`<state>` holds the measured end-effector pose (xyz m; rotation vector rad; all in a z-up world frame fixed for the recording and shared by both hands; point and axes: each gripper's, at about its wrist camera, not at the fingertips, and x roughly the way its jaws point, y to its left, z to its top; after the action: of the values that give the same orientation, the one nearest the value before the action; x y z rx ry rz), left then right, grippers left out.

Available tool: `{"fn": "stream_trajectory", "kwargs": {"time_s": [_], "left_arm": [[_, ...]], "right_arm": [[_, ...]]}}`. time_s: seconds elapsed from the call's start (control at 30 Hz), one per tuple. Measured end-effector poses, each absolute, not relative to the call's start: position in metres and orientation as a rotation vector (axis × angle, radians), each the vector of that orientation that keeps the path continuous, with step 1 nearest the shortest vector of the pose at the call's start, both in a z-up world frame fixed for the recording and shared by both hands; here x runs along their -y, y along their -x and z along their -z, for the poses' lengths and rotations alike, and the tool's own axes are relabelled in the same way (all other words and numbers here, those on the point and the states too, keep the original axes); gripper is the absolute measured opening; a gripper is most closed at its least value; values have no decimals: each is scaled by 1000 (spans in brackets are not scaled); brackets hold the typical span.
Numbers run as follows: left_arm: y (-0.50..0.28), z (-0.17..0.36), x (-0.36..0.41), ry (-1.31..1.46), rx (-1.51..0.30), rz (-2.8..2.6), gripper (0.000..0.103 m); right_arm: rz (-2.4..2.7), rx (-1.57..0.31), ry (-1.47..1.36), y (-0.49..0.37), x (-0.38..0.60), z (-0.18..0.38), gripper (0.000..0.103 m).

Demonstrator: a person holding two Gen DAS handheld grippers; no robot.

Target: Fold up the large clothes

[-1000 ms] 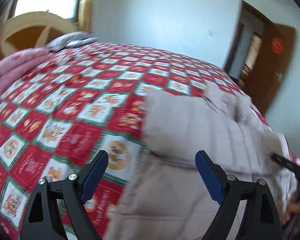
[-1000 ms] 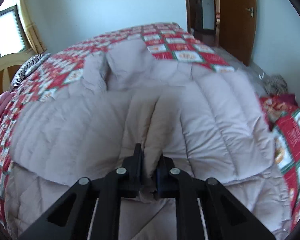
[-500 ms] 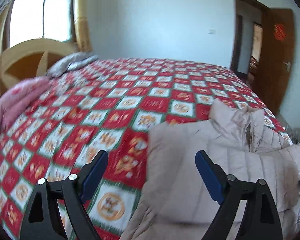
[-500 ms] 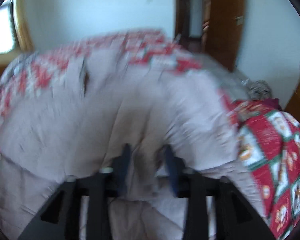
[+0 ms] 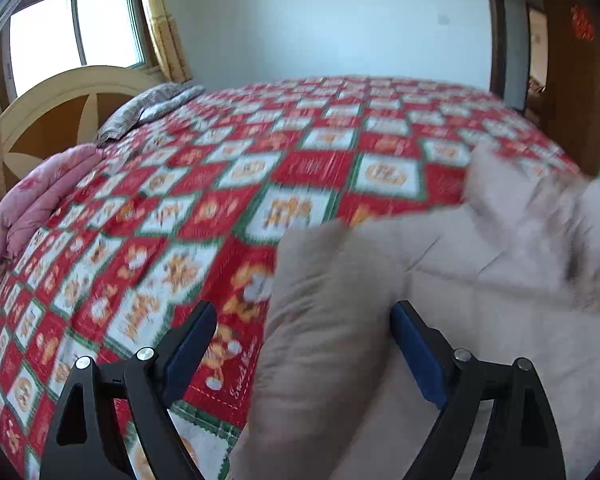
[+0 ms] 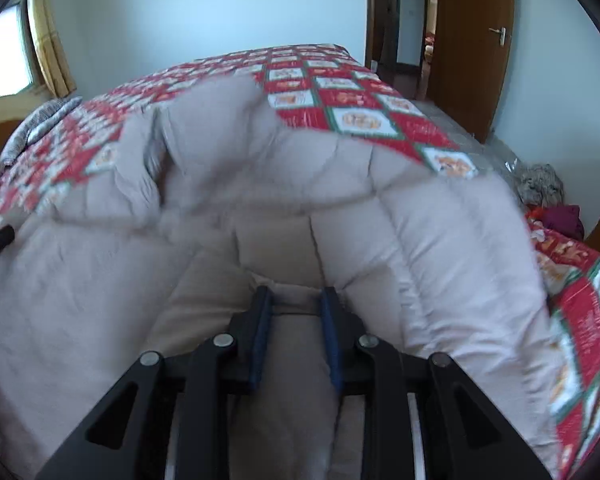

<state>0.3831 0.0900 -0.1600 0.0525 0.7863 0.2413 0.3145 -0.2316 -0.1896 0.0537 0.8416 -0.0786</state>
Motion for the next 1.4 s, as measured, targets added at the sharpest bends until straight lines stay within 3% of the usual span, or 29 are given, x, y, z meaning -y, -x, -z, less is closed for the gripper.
{"fn": "stream_trajectory", "kwargs": {"time_s": [0.13,0.37,0.5,0.57,0.63,0.97,1.13,1.2,1.27,1.33,1.4], "left_arm": [[-387,183,-96,-3,-822,-231,91],[-390,184,-74,-166,-807,-336,97],[-369,169,-100,13,-716,-261,97],[-354,159,-112,105,-626,-228,97],[-351,155,-109,105,-598,-225,97],[-364,160,-91,20,-646,-181,97],[-371,168,-93,42,-694,-173,97],[-372,169,-94,50,-703,-167,97],[-373,170,-95,59,-708,-163,97],[-373,171,-96,70,-713,-160,97],[-373,171,-97,76,-711,-158,97]], "right_arm": [[84,-836,-35,-308,227,194,29],[76,-842,-53,-315,231,191,29],[56,-906,-80,-319,238,172,33],[38,-885,-159,-322,244,150,62],[32,-840,-222,-334,246,127,81],[82,-876,-469,-454,249,112,82],[94,-1025,-491,-499,247,140,82],[101,-1085,-499,-498,251,153,72],[75,-1128,-498,-486,256,160,37],[62,-1129,-473,-471,261,160,22],[82,-1107,-405,-449,269,160,18]]}}
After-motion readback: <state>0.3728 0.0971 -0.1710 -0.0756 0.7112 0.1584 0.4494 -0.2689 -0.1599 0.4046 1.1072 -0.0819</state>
